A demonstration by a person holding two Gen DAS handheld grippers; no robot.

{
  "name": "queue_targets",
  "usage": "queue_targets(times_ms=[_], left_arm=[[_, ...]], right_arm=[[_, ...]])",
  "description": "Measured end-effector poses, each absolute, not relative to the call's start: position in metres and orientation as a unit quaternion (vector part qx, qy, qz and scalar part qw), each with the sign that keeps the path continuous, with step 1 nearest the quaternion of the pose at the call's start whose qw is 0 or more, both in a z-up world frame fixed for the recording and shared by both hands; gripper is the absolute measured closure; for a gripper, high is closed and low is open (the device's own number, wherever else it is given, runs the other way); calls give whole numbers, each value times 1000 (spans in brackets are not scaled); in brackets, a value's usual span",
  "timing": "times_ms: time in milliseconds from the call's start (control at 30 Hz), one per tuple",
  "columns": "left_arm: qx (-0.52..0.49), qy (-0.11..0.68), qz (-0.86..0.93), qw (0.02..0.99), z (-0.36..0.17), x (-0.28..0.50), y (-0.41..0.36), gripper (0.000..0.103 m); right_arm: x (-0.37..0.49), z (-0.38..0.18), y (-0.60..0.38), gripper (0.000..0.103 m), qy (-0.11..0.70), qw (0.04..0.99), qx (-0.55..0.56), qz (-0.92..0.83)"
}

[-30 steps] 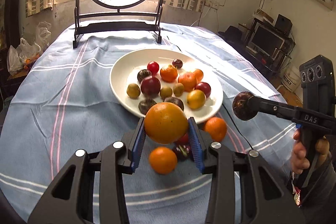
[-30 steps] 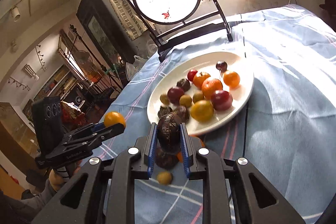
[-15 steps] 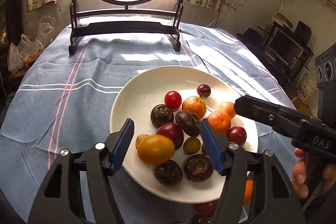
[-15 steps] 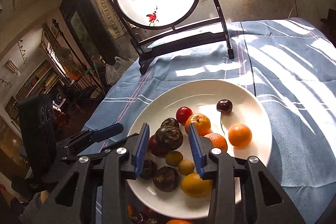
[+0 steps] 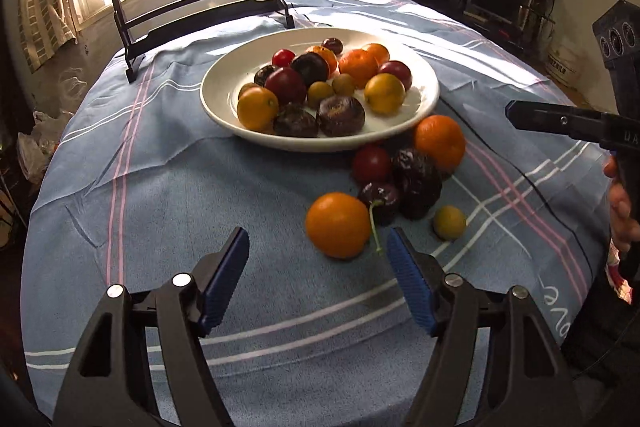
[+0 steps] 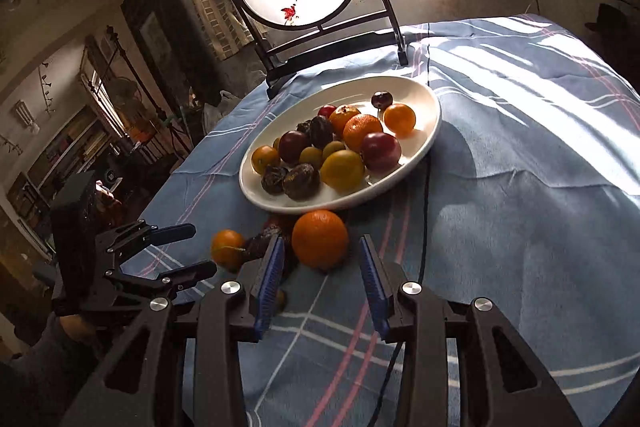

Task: Organize fruits
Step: 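Grasp a large orange with the right tool while the left tool grasps a tangerine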

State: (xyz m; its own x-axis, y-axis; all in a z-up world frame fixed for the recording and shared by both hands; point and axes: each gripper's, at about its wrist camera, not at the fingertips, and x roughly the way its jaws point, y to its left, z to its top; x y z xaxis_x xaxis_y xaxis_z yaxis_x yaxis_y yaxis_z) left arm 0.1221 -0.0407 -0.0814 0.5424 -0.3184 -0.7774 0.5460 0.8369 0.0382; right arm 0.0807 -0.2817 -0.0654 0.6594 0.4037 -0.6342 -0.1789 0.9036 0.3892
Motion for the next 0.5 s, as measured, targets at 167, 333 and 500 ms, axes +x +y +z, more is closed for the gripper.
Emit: queue_targets(times_ms=[167,333,500], left_arm=[[146,423,-243,861,-93,130,-49,59],[139,423,-242,862,-95,142,-58,59],[118,412,-255,867,-91,146,-55,55]], right_arm=[[65,-80,-278,64,391,895,144,159],[61,-78,-268,64,397,893,122,173],[72,-74,-260,64,396,894,109,176]])
